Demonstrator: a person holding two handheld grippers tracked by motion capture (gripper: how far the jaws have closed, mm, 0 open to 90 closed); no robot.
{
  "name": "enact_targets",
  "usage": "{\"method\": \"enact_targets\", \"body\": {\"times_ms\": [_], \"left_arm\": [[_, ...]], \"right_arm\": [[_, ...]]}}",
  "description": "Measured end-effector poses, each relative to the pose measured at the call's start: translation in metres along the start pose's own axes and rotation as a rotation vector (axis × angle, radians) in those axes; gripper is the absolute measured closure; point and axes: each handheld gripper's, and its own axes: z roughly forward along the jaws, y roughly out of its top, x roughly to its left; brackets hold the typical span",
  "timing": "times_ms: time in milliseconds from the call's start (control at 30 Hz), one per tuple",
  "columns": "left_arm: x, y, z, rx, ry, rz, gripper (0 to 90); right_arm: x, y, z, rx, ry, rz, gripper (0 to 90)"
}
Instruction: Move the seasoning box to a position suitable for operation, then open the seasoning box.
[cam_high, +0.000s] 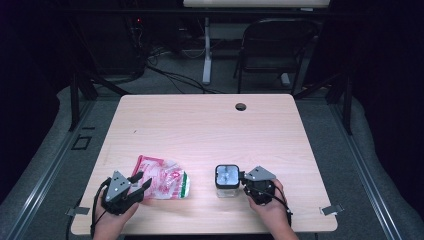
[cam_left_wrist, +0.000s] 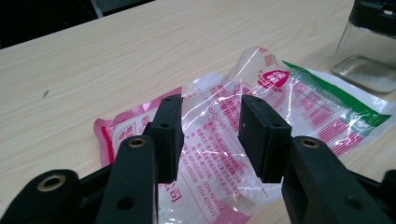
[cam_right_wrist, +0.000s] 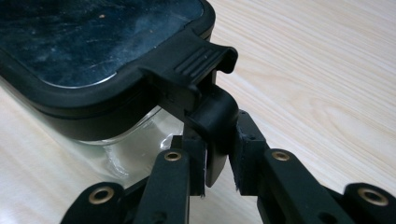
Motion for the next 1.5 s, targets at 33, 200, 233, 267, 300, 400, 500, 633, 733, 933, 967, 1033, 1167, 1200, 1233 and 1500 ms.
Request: {"method": "enact_targets", "body": {"times_ms": [33, 200, 233, 267, 300, 400, 500, 633, 733, 933, 967, 1033, 1167, 1200, 1233, 1500], "left_arm": [[-0.001, 0.000, 0.001, -0.004, -0.002, 0.002, 59.6], [-0.001, 0.001, 0.002, -0.007, -0.008, 0.002, 59.6], [-0.001, 0.001, 0.002, -0.007, -0.008, 0.002, 59.6], [0.000, 0.001, 0.002, -0.003, -0.009, 0.003, 59.6], [0.000, 0.001, 0.003, -0.007, -0.008, 0.002, 59.5], [0.001, 0.002, 0.003, -0.002, -0.008, 0.001, 59.5], [0.002, 0.002, 0.003, -0.011, -0.008, -0.004, 59.3], [0.005, 0.003, 0.004, -0.016, -0.012, -0.016, 58.6], [0.008, 0.004, 0.005, -0.021, -0.012, -0.029, 58.4], [0.015, 0.004, 0.004, -0.028, -0.004, -0.044, 57.6], [0.016, 0.004, 0.004, -0.030, 0.000, -0.044, 57.3], [0.018, 0.003, 0.002, -0.033, 0.006, -0.049, 56.9], [0.023, 0.001, -0.001, -0.036, 0.016, -0.077, 56.7], [0.023, 0.001, -0.001, -0.036, 0.016, -0.077, 56.8], [0.024, 0.001, 0.000, -0.040, 0.018, -0.079, 56.7], [0.022, 0.001, 0.003, -0.030, 0.015, -0.070, 56.5]], "right_arm": [[0.004, 0.001, 0.000, 0.006, 0.010, -0.017, 78.0], [0.015, 0.002, 0.001, 0.010, 0.042, -0.044, 77.7], [0.017, 0.002, 0.002, 0.020, 0.054, -0.053, 77.6], [0.018, 0.002, 0.002, 0.010, 0.060, -0.053, 77.5], [0.020, 0.002, 0.002, 0.011, 0.073, -0.051, 77.3], [0.021, 0.002, 0.002, 0.012, 0.088, -0.046, 76.5], [0.018, 0.000, -0.002, 0.011, 0.131, 0.013, 70.2], [0.014, -0.003, -0.007, 0.028, 0.157, 0.054, 64.6], [0.012, -0.005, -0.015, 0.047, 0.183, 0.080, 62.6], [0.010, -0.004, -0.025, 0.049, 0.182, 0.091, 60.9], [0.011, -0.005, -0.027, 0.038, 0.186, 0.096, 60.6], [0.010, -0.005, -0.032, 0.045, 0.188, 0.093, 59.9], [0.005, -0.001, -0.044, 0.019, 0.205, 0.121, 60.3], [0.005, -0.001, -0.044, 0.019, 0.205, 0.121, 60.3], [0.001, 0.000, -0.048, 0.014, 0.206, 0.129, 60.5], [-0.004, 0.004, -0.053, 0.007, 0.203, 0.197, 63.7]]}}
